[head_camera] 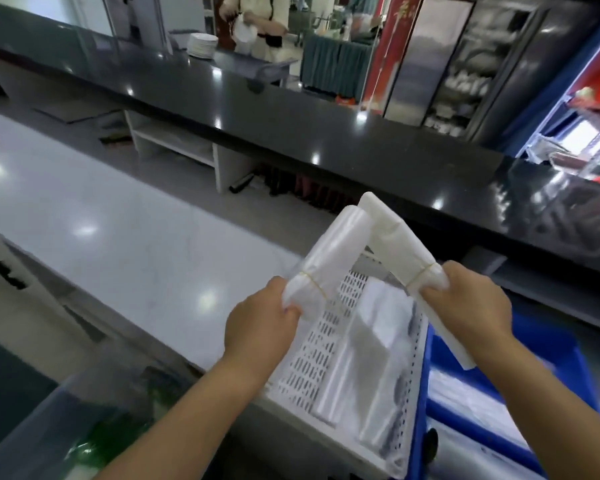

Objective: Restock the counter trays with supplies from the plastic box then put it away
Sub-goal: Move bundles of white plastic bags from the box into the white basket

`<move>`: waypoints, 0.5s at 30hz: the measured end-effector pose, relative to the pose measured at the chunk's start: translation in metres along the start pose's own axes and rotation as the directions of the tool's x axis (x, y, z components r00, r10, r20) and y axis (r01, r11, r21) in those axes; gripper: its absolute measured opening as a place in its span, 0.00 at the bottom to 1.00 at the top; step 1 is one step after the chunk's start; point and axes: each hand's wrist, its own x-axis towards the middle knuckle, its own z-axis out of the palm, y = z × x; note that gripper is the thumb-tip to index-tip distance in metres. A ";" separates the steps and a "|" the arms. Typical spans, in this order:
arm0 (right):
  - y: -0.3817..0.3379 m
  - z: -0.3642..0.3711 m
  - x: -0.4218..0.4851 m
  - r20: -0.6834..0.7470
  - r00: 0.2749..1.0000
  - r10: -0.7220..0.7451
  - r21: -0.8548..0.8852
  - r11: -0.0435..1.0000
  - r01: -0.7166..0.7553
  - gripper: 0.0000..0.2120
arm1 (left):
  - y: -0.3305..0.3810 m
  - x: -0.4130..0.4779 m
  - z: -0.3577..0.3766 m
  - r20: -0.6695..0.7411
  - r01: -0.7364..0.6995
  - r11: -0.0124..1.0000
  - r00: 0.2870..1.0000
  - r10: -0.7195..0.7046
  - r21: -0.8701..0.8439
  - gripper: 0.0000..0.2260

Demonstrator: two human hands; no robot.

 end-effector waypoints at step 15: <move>0.041 0.027 0.032 0.102 0.979 -0.178 -0.108 0.976 0.188 0.07 | -0.001 0.018 0.099 0.519 -0.299 0.836 0.854 0.020 0.459 0.34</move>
